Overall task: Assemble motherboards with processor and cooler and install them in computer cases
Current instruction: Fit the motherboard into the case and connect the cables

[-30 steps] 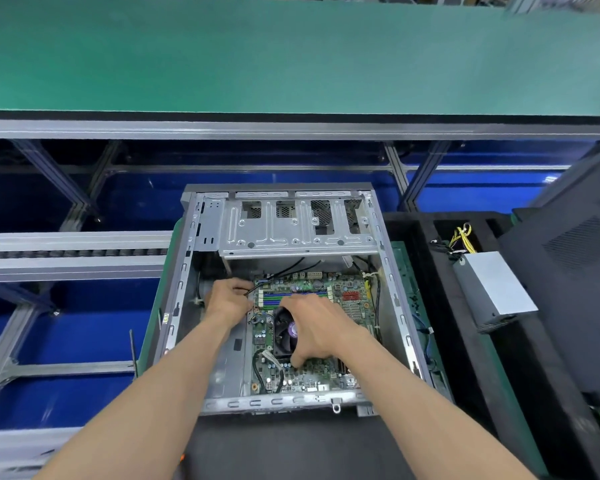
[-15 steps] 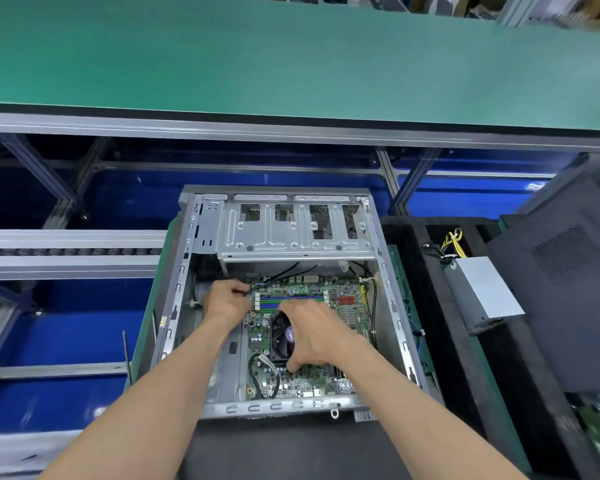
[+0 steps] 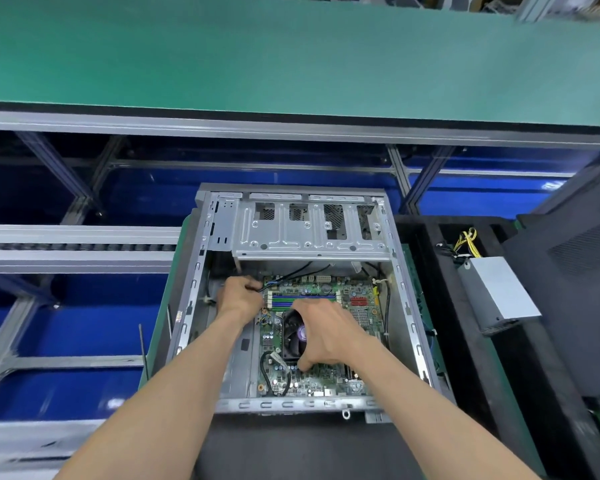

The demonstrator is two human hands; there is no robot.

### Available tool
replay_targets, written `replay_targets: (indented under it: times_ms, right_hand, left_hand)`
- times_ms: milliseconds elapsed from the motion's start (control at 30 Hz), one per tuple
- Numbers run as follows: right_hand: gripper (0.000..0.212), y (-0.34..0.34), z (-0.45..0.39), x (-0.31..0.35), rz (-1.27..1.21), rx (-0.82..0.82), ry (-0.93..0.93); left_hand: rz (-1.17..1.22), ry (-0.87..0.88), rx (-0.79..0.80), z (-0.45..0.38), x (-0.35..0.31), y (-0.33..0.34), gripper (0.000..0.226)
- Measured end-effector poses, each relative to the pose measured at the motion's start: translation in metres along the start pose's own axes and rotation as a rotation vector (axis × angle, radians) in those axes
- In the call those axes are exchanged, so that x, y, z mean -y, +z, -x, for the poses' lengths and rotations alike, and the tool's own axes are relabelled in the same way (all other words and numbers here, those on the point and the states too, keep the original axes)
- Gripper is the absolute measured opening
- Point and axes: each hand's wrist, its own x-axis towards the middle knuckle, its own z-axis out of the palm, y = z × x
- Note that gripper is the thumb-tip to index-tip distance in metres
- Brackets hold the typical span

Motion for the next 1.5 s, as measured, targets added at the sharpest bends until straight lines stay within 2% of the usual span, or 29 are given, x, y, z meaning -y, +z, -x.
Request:
replay_targets:
  times_ms: [100,333,467,567,633,767,900,1000,1133,1233,1300,1500]
  right_hand:
    - [0.091,0.0,-0.001,-0.001,-0.015,0.002,0.008]
    - [0.099,0.004,-0.001,-0.007,-0.013,0.015,-0.055]
    - [0.116,0.009,-0.001,-0.006,-0.006,0.019,-0.063]
    - [0.122,0.011,0.0,-0.003,0.043,0.006,-0.058]
    - [0.125,0.01,0.001,-0.001,0.026,0.021,-0.046]
    - [0.131,0.008,0.002,0.001,0.01,0.05,-0.036]
    - [0.133,0.009,0.0,-0.001,0.022,0.062,-0.039]
    - [0.13,0.01,-0.003,-0.003,-0.005,0.074,-0.05]
    - [0.123,0.01,-0.005,-0.004,-0.042,0.08,-0.048]
    - [0.118,0.008,-0.005,-0.004,-0.06,0.091,-0.031]
    - [0.116,0.006,-0.005,-0.004,-0.073,0.108,-0.012]
    - [0.118,0.005,-0.003,0.0,-0.066,0.117,0.008]
  left_hand:
    - [-0.243,0.124,0.005,0.001,0.006,-0.003,0.031]
    - [-0.512,0.275,0.018,0.019,-0.001,-0.011,0.038]
    - [-0.64,0.324,-0.044,0.035,-0.014,-0.021,0.035]
    - [-0.657,0.249,-0.062,0.051,-0.02,-0.027,0.026]
    - [-0.638,0.18,0.025,0.058,-0.017,-0.027,0.023]
    - [-0.43,-0.058,0.267,0.069,-0.014,-0.029,0.028]
    - [-0.433,-0.124,0.31,0.071,-0.016,-0.03,0.035]
    - [-0.458,0.01,0.223,0.07,-0.019,-0.026,0.034]
    - [-0.543,0.371,0.037,0.063,-0.022,-0.021,0.026]
    - [-0.537,0.558,0.168,0.06,-0.02,-0.011,0.019]
    - [-0.551,0.659,0.261,0.058,-0.017,-0.005,0.026]
    - [-0.615,0.666,0.282,0.055,-0.01,-0.001,0.028]
